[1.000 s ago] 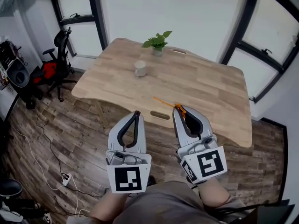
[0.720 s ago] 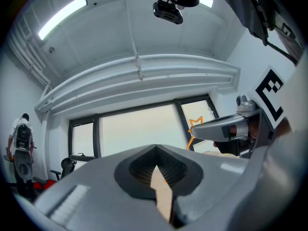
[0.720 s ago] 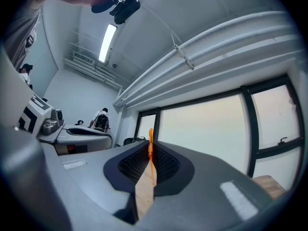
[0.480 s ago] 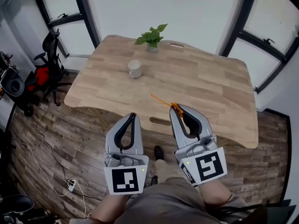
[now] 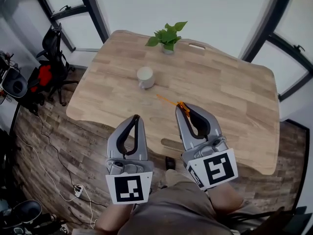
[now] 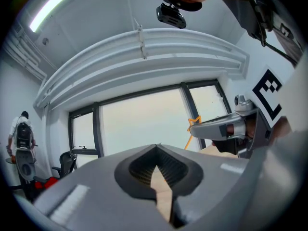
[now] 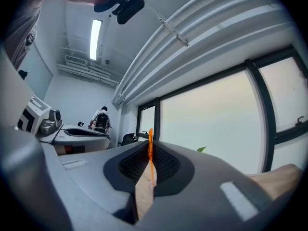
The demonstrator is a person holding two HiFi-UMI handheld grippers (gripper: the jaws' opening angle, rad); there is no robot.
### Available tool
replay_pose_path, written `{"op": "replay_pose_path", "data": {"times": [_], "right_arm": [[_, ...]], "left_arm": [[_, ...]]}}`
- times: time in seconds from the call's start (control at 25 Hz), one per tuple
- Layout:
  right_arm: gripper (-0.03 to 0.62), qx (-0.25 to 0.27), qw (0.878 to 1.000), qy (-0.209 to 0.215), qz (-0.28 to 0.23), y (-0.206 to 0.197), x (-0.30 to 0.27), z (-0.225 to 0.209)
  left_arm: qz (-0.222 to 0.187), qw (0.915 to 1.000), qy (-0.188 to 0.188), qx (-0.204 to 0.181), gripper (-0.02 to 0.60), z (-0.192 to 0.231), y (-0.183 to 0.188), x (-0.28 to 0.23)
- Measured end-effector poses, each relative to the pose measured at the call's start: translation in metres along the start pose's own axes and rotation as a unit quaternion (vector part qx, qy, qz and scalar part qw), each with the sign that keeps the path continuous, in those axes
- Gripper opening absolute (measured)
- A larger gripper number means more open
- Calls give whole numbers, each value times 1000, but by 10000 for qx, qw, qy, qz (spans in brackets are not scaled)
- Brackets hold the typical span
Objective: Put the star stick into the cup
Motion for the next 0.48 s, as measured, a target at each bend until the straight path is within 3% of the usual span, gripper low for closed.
{"op": "replay_pose_path", "data": {"times": [0.48], "right_arm": [[46, -93, 9989, 390, -222, -4, -74, -32]], "left_arm": [[-151, 9982, 443, -378, 0, 34, 6, -54]]}}
Point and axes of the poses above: the fingertips, and each gripper's own axes: x backward along the fingers, z to its left, y out of its top, the point moved 2 cm from there along x, backward along the fingers, and after that the axes turned 12 degrees about -z, right-handed, at the moved point
